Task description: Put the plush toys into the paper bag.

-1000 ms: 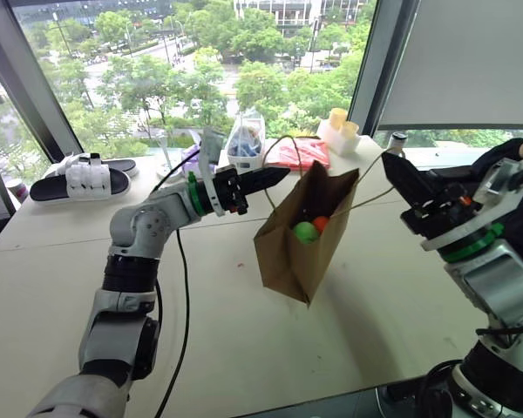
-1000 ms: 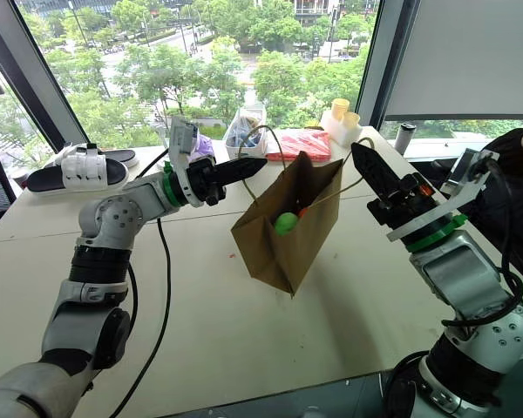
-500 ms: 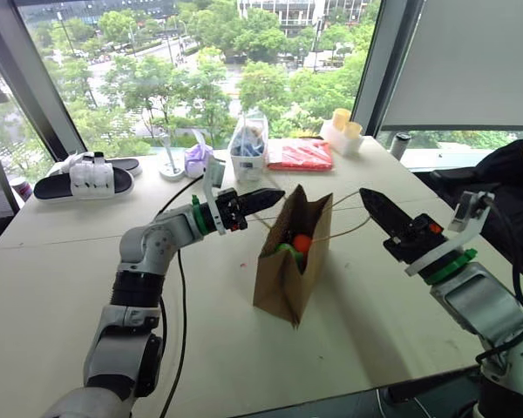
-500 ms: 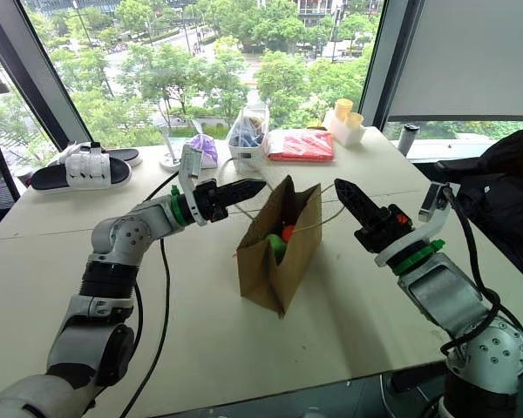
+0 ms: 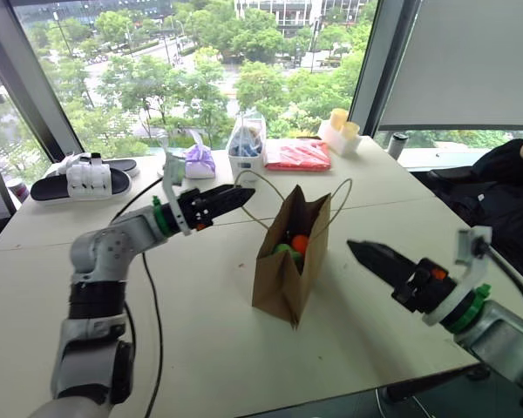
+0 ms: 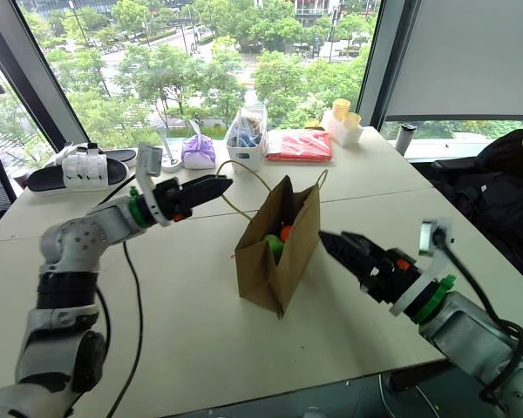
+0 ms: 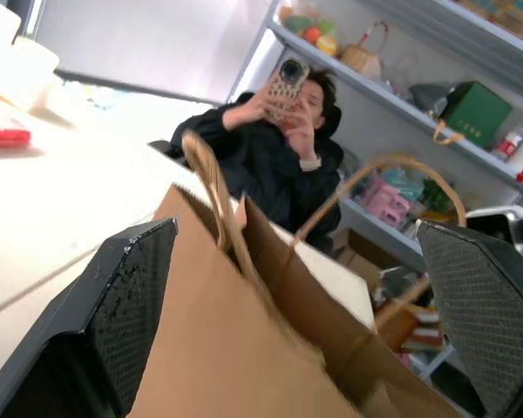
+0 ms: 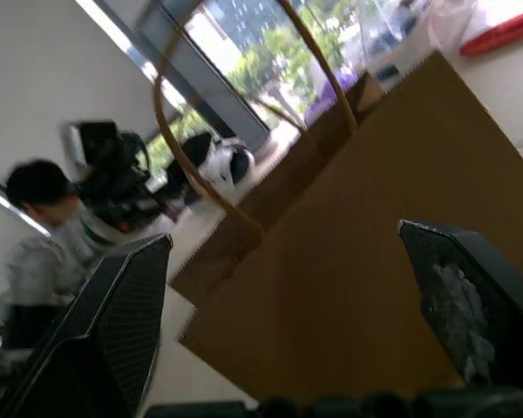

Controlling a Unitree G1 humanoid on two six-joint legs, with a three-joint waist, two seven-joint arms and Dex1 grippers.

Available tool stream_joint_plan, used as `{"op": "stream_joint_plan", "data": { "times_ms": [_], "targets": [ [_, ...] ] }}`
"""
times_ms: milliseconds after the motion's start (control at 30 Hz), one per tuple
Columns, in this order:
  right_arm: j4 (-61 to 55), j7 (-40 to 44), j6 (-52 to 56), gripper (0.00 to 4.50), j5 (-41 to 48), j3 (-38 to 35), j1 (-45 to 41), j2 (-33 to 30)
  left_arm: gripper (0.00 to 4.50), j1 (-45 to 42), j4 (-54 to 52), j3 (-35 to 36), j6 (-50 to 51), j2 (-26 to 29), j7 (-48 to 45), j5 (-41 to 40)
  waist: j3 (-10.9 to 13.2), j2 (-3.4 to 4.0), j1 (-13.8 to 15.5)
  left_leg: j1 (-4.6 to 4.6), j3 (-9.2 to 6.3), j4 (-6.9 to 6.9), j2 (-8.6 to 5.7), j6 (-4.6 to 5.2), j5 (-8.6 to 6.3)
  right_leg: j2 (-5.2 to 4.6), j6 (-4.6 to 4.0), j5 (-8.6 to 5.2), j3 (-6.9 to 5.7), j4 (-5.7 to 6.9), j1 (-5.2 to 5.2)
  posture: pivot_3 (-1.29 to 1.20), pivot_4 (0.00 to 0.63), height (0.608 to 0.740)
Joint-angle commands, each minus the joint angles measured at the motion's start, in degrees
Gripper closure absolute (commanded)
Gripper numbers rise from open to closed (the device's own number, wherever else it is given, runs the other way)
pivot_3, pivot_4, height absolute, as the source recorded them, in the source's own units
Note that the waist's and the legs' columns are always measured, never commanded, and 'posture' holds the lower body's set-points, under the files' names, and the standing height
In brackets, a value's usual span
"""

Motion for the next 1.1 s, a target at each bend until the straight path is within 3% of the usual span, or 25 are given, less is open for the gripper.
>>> {"op": "stream_joint_plan", "data": {
  "times_ms": [33, 133, 267, 733, 967, 1100],
  "targets": [
    [-0.31, 3.77, -0.80, 0.84, -4.70, 3.36, -1.18, -0.35, 0.00, 6.90, -8.53, 0.49, 3.06, 3.55, -0.23, -2.32, 0.01, 0.01, 0.24, 0.08, 0.01, -0.02, 0.04, 0.02, -0.01, 0.00, -0.01, 0.00, 0.02, 0.02, 0.07, 0.00, 0.150, 0.740],
    [0.36, 5.69, -0.90, 2.39, -6.82, 5.97, -2.38, 0.07, 0.00, 13.80, -15.89, -0.22, 2.89, 4.40, 2.66, -2.06, 0.04, -0.04, 0.68, 0.30, 0.00, -0.04, 0.12, 0.02, -0.02, 0.00, -0.02, -0.02, 0.03, -0.01, 0.31, 0.00, 0.150, 0.740],
    [2.43, 6.29, 0.26, 4.47, -10.32, 9.52, -4.66, -0.10, 0.00, 16.77, -22.70, -1.30, 3.13, 2.19, 6.64, -4.19, 0.09, -0.18, 2.07, 0.27, -0.04, 0.01, 0.09, 0.02, -0.02, -0.04, -0.02, -0.02, 0.03, -0.08, 0.37, 0.00, 0.150, 0.740],
    [3.84, 7.27, 2.70, 4.47, -10.80, 14.27, -10.32, 1.37, 0.00, 17.40, -26.15, -19.23, -8.20, -2.11, 9.33, 9.90, 0.08, -0.15, 1.82, 0.26, -0.02, -0.07, 0.08, 0.03, -0.03, -0.04, -0.04, -0.03, 0.04, -0.11, 0.33, 0.00, 0.150, 0.740],
    [3.42, 4.53, 2.98, 4.47, -11.26, 16.61, -12.43, 4.40, 0.00, 15.97, -27.11, -23.64, -8.33, -7.21, 12.25, 11.98, 0.09, -0.15, 1.82, 0.23, -0.03, -0.06, 0.08, 0.03, -0.03, -0.05, -0.03, -0.02, 0.04, -0.12, 0.33, 0.00, 0.150, 0.740],
    [3.27, 3.53, 2.83, 4.47, -11.51, 17.30, -12.68, 5.33, 0.00, 15.91, -26.76, -27.53, -9.80, -9.22, 16.01, 17.36, 0.09, -0.15, 1.88, 0.23, -0.03, -0.06, 0.07, 0.04, -0.04, -0.05, -0.03, -0.02, 0.03, -0.12, 0.32, 0.00, 0.150, 0.740]
  ]
}}
